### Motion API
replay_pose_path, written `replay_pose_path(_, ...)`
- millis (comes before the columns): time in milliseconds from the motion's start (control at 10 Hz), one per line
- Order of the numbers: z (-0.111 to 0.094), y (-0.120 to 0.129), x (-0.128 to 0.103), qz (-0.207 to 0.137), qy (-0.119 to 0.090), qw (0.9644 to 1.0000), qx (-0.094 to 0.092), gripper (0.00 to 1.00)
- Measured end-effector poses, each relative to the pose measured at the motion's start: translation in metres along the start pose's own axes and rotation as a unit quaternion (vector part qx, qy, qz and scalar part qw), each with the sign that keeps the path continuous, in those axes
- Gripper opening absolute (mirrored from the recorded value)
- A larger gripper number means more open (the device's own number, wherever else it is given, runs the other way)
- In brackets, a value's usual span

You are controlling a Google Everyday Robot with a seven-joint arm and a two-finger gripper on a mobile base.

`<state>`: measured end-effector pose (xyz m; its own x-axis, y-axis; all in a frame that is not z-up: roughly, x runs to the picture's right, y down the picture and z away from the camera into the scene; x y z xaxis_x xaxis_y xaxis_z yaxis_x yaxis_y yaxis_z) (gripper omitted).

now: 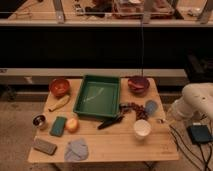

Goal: Place fork in purple bowl

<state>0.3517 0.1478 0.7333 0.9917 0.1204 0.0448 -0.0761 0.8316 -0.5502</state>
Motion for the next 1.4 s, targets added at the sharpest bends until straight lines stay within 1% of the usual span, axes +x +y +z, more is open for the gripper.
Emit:
replay_pose_path(200,-0.049,-0.013,-0.002,-0.011,0.001,0.9996,0.026,0.03)
replay_pose_path(300,-0.072,-0.022,-0.006,-0.017,-0.001,0.9991,0.04,0.03)
replay_pose_path(400,-0.097,-0.034,-0.011,-0.022,-0.005,0.998,0.059,0.03)
replay_pose_path(500,-0.115,-0.045,-0.016,-0.027,-0.011,0.9967,0.076,0.03)
replay_pose_path(600,-0.142,-0.066,-0.023,-0.034,-0.024,0.9935,0.106,0.03)
replay_pose_path(700,-0.158,-0.087,-0.03,-0.041,-0.041,0.989,0.136,0.03)
replay_pose_path(800,-0.167,-0.106,-0.035,-0.045,-0.054,0.9844,0.161,0.03)
replay_pose_path(900,-0.174,-0.133,-0.044,-0.052,-0.071,0.9781,0.189,0.03)
replay_pose_path(1000,-0.175,-0.165,-0.06,-0.063,-0.088,0.9695,0.22,0.03)
replay_pose_path(1100,-0.171,-0.178,-0.073,-0.07,-0.095,0.9653,0.233,0.03)
replay_pose_path(1200,-0.162,-0.189,-0.09,-0.081,-0.098,0.9612,0.245,0.03)
replay_pose_path(1300,-0.15,-0.198,-0.107,-0.088,-0.092,0.9602,0.249,0.03)
replay_pose_path(1400,-0.133,-0.206,-0.119,-0.09,-0.075,0.9635,0.241,0.03)
